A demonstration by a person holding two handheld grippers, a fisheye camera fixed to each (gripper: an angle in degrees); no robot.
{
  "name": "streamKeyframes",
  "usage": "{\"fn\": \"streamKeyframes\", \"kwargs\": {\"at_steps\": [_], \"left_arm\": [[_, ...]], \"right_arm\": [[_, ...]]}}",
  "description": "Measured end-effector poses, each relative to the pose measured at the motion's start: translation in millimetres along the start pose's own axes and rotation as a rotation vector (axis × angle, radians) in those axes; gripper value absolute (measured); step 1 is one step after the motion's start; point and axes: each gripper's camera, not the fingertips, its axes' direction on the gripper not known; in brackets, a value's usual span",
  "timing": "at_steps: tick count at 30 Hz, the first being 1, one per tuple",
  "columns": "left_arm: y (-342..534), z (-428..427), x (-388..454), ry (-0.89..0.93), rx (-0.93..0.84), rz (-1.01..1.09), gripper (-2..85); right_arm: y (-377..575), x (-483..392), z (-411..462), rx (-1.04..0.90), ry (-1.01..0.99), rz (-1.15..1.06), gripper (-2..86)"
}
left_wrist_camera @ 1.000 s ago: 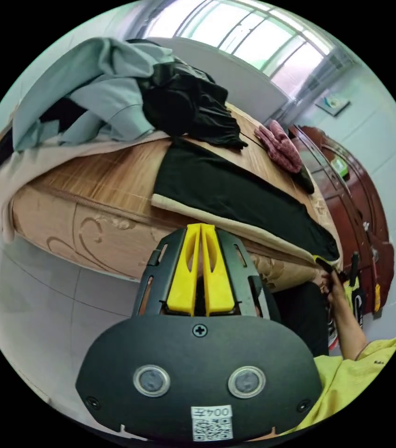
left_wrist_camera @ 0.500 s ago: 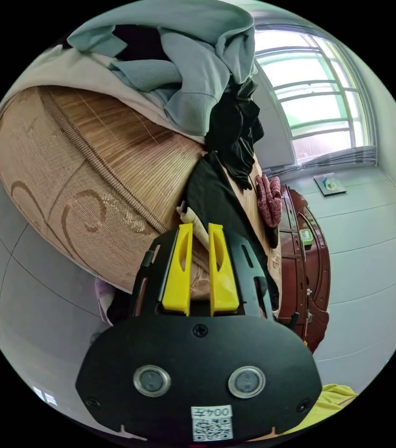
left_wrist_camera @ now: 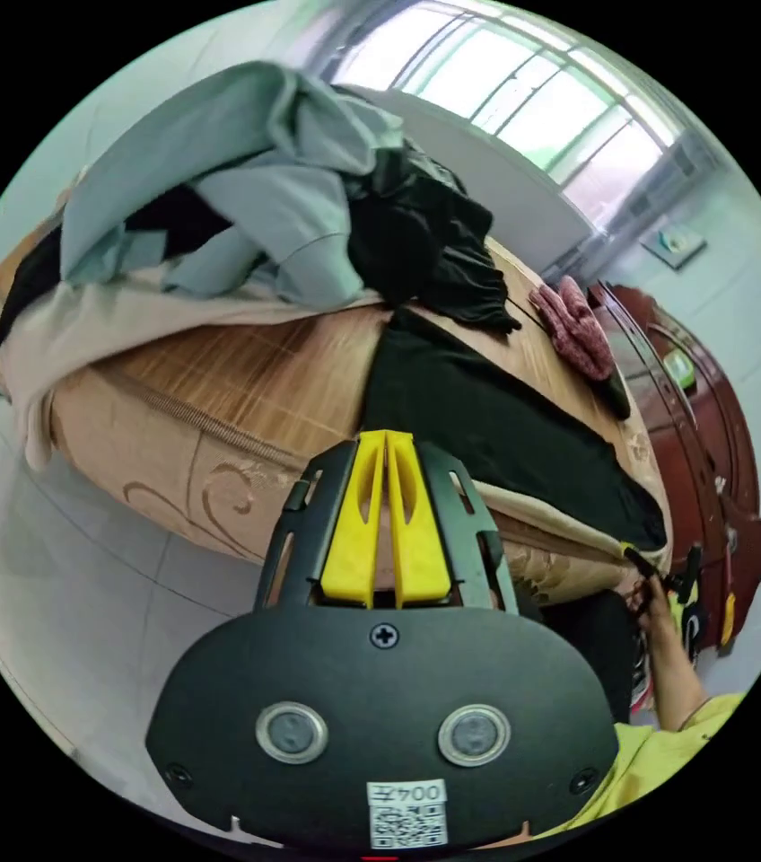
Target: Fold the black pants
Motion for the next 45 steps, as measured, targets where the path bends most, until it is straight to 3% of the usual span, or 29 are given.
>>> {"fn": "streamKeyframes", "kwargs": {"at_steps": [7, 11, 16, 25, 31, 34, 36, 40, 45], "left_arm": [[-32, 69, 140, -0.116, -0.174, 0.352, 0.2], [-25, 142, 182, -0.195, -0.4, 0.491, 0.2], [4, 148, 206, -0.31, -0.229, 0.709, 0.2], [-11, 148, 188, -0.262, -0.253, 0.647, 0.1], [-27, 136, 156, -0.192, -0.206, 0.574, 0.4], [-45, 121, 125, -0.062, -0.224, 0.494, 0.9], [-62, 88, 92, 0.131, -0.181, 0.421, 1.9], [-83, 26, 18, 0.185, 0.05, 0.221, 5.8], [-98, 2, -105, 0.19, 0.207, -0.107, 6.9]], "right_arm": [[-41, -12, 39, -0.178, 0.046, -0.057, -0.6], [-69, -15, 67, -0.306, 0.043, -0.092, -0.8], [-89, -24, 96, -0.399, 0.07, -0.244, -0.6], [-119, -11, 144, -0.548, -0.029, -0.248, 0.6], [-117, -26, 172, -0.554, 0.09, -0.353, 0.3], [-118, -26, 180, -0.584, 0.118, -0.367, 1.2], [-122, -30, 177, -0.592, 0.105, -0.385, 3.4], [-145, -58, 152, -0.406, -0.141, -0.424, 13.3], [-165, -135, 145, -0.018, -0.383, -0.63, 11.9]]}}
